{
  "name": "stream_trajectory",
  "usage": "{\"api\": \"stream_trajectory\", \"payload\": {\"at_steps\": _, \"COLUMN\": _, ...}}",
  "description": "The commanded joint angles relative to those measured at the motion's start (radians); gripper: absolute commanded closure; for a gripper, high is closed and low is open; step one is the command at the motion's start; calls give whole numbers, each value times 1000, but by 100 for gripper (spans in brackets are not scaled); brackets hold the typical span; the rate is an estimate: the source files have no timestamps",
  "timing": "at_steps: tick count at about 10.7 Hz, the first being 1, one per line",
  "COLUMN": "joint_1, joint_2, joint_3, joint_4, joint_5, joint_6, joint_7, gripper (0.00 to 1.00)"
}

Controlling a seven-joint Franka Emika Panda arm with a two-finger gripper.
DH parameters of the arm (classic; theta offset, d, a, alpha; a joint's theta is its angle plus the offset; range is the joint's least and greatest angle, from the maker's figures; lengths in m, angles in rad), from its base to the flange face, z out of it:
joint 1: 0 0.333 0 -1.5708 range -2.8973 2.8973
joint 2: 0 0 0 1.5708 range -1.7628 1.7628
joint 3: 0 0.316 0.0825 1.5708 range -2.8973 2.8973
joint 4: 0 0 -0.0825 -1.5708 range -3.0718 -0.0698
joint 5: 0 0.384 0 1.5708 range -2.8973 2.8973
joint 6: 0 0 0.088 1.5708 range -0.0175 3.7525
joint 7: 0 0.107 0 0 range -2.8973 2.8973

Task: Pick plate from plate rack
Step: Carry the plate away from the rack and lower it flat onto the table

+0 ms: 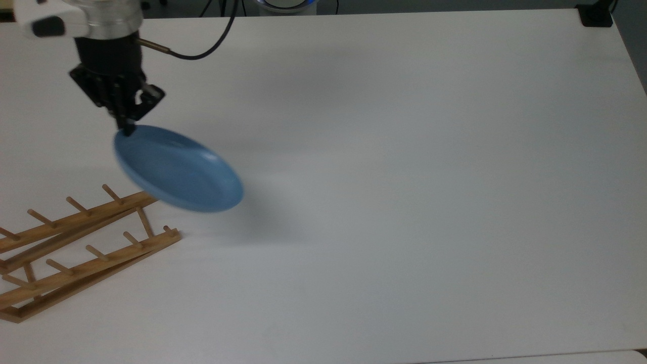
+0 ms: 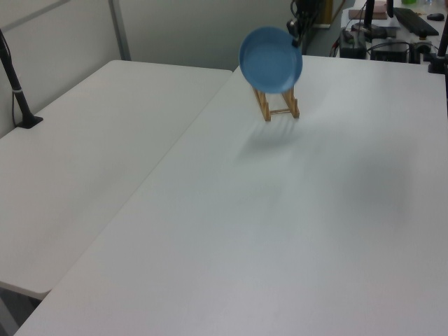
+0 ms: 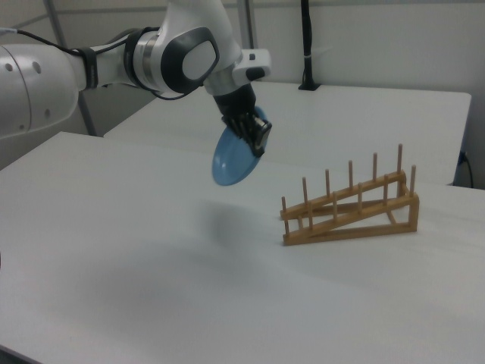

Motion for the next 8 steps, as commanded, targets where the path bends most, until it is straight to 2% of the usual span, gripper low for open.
{"api": "stream_trajectory", "payload": {"at_steps": 1, "joint_1": 12, "joint_2": -32, "joint_3": 16, "joint_4": -60, "joint_5": 63, "joint_6": -164, "joint_7": -172, "gripper": 100}}
{"api": "stream_trajectory", "payload": {"at_steps": 5, "joint_1": 20, "joint_2": 39, "joint_3": 44, "joint_4": -96, "joint_5": 63, "joint_6": -397, "joint_7": -431, "gripper": 100}}
{"api": "stream_trajectory", "payload": {"at_steps": 8, "joint_1": 20, "joint_2": 125, "joint_3": 44, "joint_4": -108, "joint_5": 50, "joint_6": -479, "joint_7": -716, "gripper": 100}}
